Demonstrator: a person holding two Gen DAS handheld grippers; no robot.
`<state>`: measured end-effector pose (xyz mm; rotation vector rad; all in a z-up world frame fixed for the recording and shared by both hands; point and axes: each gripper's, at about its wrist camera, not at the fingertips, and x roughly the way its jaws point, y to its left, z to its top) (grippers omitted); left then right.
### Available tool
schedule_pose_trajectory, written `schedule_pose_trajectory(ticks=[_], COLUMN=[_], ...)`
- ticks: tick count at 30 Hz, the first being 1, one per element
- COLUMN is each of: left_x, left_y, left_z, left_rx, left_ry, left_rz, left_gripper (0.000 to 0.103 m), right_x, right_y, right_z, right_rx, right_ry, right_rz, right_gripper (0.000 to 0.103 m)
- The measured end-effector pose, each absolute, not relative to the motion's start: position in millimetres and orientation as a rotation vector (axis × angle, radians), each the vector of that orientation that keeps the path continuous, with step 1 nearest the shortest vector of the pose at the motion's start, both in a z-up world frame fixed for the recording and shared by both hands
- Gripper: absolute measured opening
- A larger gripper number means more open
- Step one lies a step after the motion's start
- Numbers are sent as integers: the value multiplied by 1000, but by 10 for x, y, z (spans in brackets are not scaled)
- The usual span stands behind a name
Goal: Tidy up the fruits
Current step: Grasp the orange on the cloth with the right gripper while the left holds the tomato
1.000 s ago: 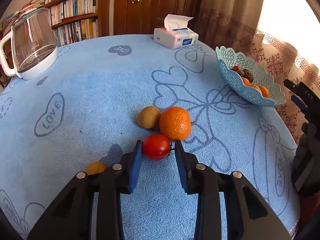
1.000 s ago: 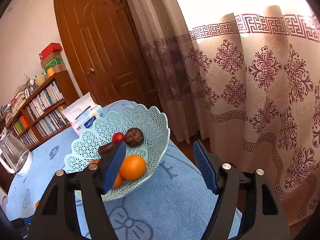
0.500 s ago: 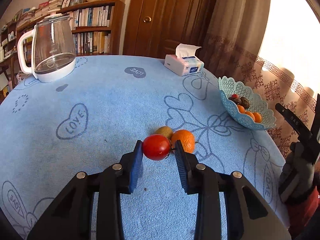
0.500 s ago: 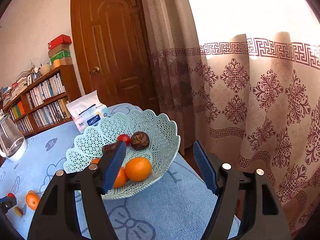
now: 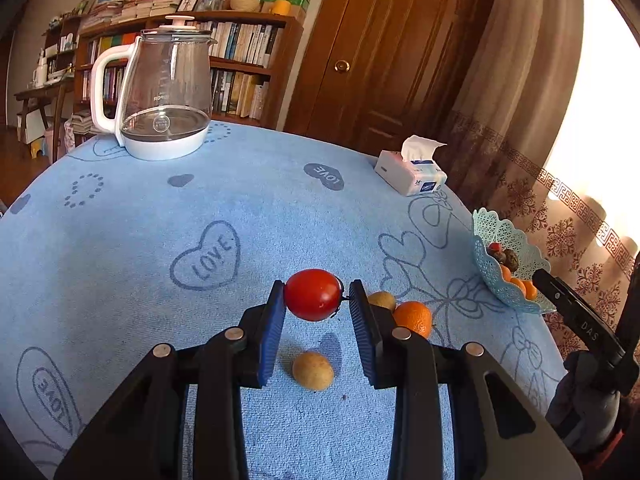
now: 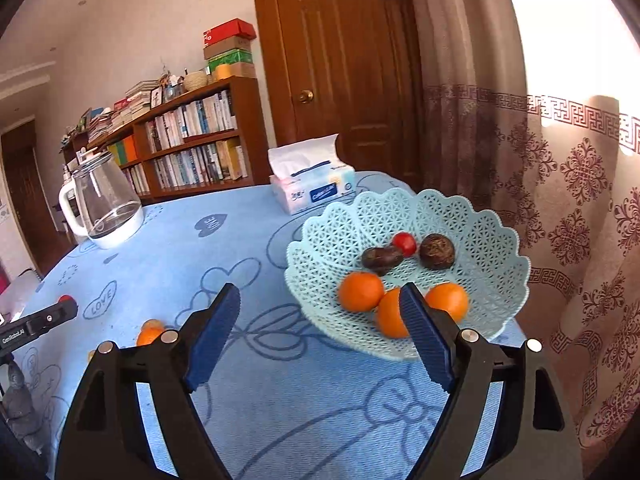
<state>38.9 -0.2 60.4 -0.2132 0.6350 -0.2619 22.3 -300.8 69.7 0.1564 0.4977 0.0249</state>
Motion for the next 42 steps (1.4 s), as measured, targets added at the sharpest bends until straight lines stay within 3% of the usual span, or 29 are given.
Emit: schedule_pose_trajectory(ticks=[17,28,42], left_x=[397,405,409], left_y=[40,41,2], left_z=[586,563,535], left_rx=[-241,-244,-232], left_ry=[642,649,661], left_rz=[-269,-272,-284], left_gripper=[33,33,33], right_x=[697,854,707], right_y=[-1760,-1685,-1797], right_z=[332,186,262], right_rx=[69,44,81], right_ry=[796,862,820], right_rz=[398,396,383], right_gripper=[82,42,41])
